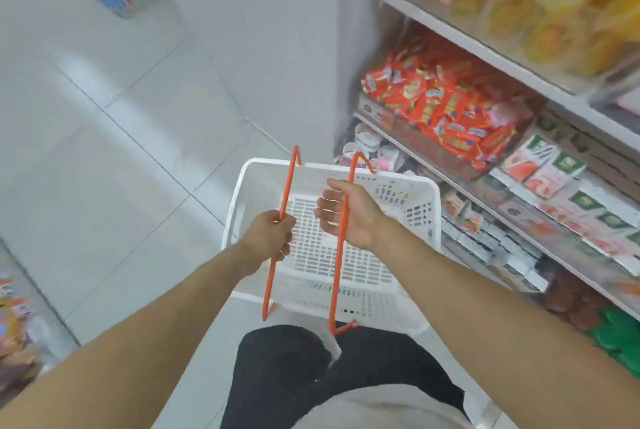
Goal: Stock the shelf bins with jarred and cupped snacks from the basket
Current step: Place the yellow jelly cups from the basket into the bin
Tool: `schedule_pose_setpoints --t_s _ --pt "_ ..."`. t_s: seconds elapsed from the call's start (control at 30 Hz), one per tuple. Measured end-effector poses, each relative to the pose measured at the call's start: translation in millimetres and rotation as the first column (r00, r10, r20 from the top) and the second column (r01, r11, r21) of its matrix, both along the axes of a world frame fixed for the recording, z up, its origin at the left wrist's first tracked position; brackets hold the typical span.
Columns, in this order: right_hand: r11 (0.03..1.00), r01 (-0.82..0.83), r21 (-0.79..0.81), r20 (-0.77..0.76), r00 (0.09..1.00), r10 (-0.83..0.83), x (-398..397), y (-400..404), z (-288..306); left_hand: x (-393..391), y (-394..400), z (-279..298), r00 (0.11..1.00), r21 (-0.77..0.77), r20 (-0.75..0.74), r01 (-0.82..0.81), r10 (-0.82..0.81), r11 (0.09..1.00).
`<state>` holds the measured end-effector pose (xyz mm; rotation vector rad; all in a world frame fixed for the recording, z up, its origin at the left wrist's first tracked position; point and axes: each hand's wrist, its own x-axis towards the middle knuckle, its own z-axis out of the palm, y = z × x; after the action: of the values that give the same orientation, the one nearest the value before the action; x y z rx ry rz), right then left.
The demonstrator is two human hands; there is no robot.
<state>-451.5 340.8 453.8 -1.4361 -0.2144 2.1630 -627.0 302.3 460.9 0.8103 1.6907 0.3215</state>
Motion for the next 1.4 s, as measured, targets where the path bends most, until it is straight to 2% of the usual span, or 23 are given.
schedule_pose_setpoints --t_s 0.1,0.17,0.23,0.53,0.7,0.9,0.97,1.17,1.3,1.4 --pt "0.996 0.005 0.091 0.245 0.969 -0.028 -54.8 45.8 -3.1 -80.2 40.8 -8.2 0.983 0.009 0.008 -0.181 0.181 0.983" --pt "0.987 0.040 0.153 0.333 0.939 -0.090 -93.9 80.2 -7.2 -134.0 72.3 -15.9 0.961 0.016 0.034 -0.274 0.273 0.962" --pt "0.983 0.047 0.175 0.375 0.920 -0.111 -135.2 112.6 -8.4 -188.3 101.7 -24.5 0.954 0.034 0.042 -0.298 0.297 0.954" --pt "0.974 0.140 0.180 0.379 0.903 -0.200 -326.7 258.5 -3.8 -425.9 268.3 -7.3 0.962 0.086 0.004 -0.274 0.275 0.958" --pt "0.963 0.203 0.175 0.357 0.899 -0.254 -410.9 340.4 -15.0 -517.9 372.4 -5.4 0.970 0.064 0.015 -0.245 0.244 0.967" --pt "0.947 0.310 0.083 0.307 0.896 -0.320 -500.6 445.7 -46.7 -603.5 500.2 -23.4 0.972 0.034 0.000 -0.234 0.234 0.972" --pt "0.938 0.347 0.028 0.306 0.890 -0.338 -523.3 473.1 -53.3 -624.6 539.1 -23.5 0.980 0.017 -0.025 -0.197 0.198 0.980" --pt "0.860 0.498 -0.110 0.319 0.837 -0.444 -581.3 538.5 -80.6 -681.7 663.9 -40.3 0.997 -0.068 -0.066 0.041 -0.045 0.997" --pt "0.764 0.629 -0.146 0.364 0.752 -0.550 -615.8 574.2 -102.0 -704.7 750.8 -66.0 0.969 -0.146 0.013 0.246 -0.247 0.958" --pt "0.635 0.755 -0.164 0.412 0.637 -0.652 -643.0 588.3 -111.5 -713.4 812.2 -82.0 0.923 -0.174 0.066 0.384 -0.379 0.907"
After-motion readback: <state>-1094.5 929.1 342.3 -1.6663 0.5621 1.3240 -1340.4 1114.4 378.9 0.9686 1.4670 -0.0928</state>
